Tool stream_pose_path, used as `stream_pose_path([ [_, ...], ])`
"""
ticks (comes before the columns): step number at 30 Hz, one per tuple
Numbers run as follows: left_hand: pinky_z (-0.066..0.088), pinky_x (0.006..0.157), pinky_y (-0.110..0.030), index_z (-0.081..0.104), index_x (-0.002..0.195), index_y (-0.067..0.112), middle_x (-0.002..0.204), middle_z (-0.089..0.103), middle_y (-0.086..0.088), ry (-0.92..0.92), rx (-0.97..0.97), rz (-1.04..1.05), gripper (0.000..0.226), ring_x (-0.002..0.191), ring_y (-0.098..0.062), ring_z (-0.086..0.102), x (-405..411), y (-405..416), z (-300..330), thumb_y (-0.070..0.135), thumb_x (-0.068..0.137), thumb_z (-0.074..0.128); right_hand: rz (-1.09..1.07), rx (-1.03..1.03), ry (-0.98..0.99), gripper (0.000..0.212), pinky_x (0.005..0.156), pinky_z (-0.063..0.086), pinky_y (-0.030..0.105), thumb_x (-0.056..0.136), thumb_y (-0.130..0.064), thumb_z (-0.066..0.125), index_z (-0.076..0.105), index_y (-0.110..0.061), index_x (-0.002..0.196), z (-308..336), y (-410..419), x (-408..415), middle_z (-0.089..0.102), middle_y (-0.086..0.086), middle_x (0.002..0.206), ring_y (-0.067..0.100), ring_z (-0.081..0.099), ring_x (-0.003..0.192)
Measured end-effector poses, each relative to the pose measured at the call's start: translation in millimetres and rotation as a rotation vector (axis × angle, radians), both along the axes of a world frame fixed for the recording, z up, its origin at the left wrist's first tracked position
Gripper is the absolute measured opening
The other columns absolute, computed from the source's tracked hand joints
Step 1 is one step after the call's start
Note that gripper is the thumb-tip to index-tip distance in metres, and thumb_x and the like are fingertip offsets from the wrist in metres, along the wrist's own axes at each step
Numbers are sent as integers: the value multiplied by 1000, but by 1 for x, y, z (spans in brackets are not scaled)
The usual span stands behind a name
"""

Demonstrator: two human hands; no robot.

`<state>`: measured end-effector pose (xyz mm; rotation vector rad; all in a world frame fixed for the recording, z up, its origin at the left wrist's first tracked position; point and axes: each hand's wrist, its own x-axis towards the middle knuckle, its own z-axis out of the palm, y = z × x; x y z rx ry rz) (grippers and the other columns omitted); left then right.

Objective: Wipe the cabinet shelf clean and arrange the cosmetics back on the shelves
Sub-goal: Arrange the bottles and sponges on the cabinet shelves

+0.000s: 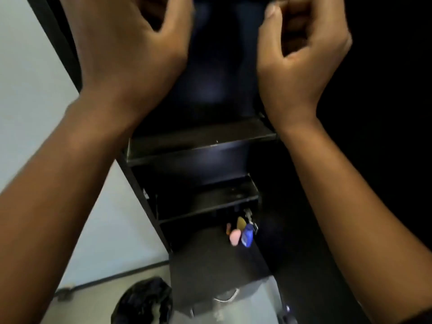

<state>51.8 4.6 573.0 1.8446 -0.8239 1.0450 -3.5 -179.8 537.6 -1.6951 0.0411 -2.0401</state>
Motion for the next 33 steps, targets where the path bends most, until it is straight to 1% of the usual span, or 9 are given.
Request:
stream_pose_path([
  [3, 55, 75, -35, 76, 100, 6, 95, 75, -3, -120, 88, -259, 22, 82, -16, 70, -24, -10, -77, 23, 101, 61, 135, 8, 189, 6, 62, 52, 33, 90, -1, 65, 64, 4, 92, -68, 11, -27, 63, 4, 85, 17, 63, 71],
  [8, 55, 79, -27, 76, 105, 4, 100, 74, -3, 229, 174, -456, 14, 88, -12, 69, -43, -27, -216, 6, 93, 69, 155, 147, 509, 5, 64, 55, 36, 91, -2, 67, 68, 0, 95, -183, 11, -47, 67, 6, 88, 17, 67, 76],
  [13, 61, 82, -30, 74, 114, 8, 106, 76, 0, 522, 275, -412, 22, 97, -7, 72, -41, -40, -340, 16, 93, 73, 134, 239, 816, 14, 73, 60, 33, 94, -13, 68, 70, -7, 106, -300, -9, -56, 71, 2, 99, 10, 69, 89],
  [18, 61, 88, -31, 71, 123, 19, 116, 74, 5, 732, 367, -324, 33, 105, -7, 70, -31, -57, -432, 32, 92, 71, 60, 385, 1074, 35, 87, 60, 24, 93, -41, 64, 70, -18, 120, -410, -22, -52, 72, -4, 114, 8, 69, 101],
  [21, 61, 85, -35, 69, 123, 23, 115, 73, 5, 791, 417, -291, 36, 103, -9, 70, -23, -70, -481, 36, 89, 70, -1, 413, 1170, 35, 85, 40, 1, 92, -35, 72, 69, -18, 123, -453, -25, -47, 72, -3, 117, 3, 62, 98],
  [23, 62, 84, -35, 68, 125, 23, 116, 73, 4, 817, 454, -277, 41, 101, -12, 70, -19, -79, -509, 42, 89, 66, -15, 416, 1205, 33, 79, 33, -4, 91, -30, 75, 69, -16, 121, -473, -25, -43, 72, 0, 116, 4, 59, 94],
  [25, 61, 86, -31, 67, 127, 21, 119, 73, 2, 819, 486, -278, 46, 104, -13, 70, -18, -88, -530, 46, 89, 62, -19, 406, 1226, 30, 74, 33, -6, 91, -28, 75, 69, -15, 118, -489, -24, -41, 72, 0, 113, 6, 61, 91],
  [30, 60, 88, -33, 70, 122, 18, 118, 72, -1, 782, 521, -259, 34, 105, -17, 70, -18, -103, -564, 32, 91, 72, 3, 436, 1266, 35, 77, 35, 2, 88, -19, 79, 65, -17, 120, -518, -28, -36, 72, 0, 108, 15, 68, 91],
  [33, 54, 88, -21, 72, 118, 14, 116, 74, -3, 776, 509, -224, 30, 104, -17, 71, -19, -106, -569, 31, 94, 69, 12, 476, 1246, 33, 76, 36, 1, 86, -16, 81, 62, -19, 113, -523, -29, -37, 73, -3, 103, 9, 64, 84],
])
